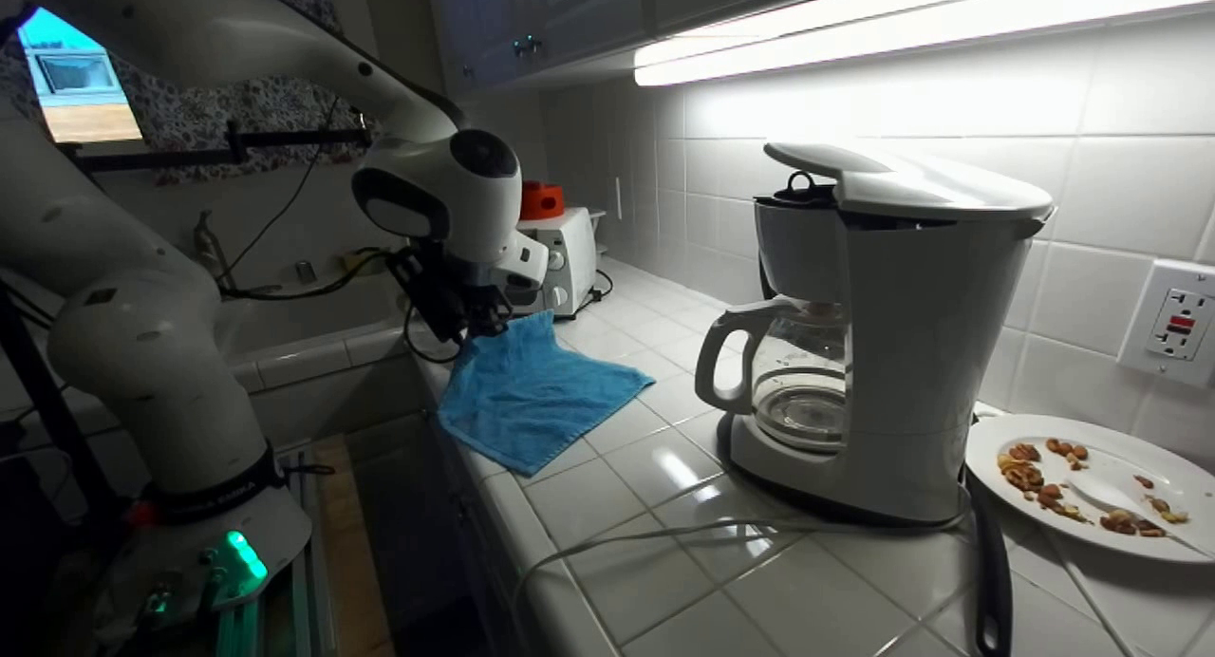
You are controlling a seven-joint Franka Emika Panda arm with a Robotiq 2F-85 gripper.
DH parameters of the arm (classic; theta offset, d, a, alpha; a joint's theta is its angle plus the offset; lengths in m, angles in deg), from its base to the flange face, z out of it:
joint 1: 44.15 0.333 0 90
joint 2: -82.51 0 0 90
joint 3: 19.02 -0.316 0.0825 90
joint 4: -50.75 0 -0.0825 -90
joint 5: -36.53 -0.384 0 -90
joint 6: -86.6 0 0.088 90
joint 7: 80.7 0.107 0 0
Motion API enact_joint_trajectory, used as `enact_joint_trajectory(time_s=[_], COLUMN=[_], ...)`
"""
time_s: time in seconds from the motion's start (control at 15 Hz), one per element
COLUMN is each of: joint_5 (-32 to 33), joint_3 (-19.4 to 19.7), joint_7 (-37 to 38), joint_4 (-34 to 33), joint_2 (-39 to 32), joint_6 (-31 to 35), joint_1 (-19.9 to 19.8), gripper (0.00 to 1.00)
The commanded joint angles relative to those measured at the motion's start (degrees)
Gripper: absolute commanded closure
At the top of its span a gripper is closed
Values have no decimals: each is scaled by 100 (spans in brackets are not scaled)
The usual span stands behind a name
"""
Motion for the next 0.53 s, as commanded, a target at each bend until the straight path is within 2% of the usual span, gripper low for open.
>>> enact_joint_trajectory(time_s=[0.0,0.4,0.47], joint_5=[227,298,334], joint_3=[-154,-438,-480], joint_7=[131,152,162], joint_4=[2,12,12], joint_2=[-99,-263,-277], joint_6=[-171,-164,-158], joint_1=[75,256,279], gripper=[98,98,73])
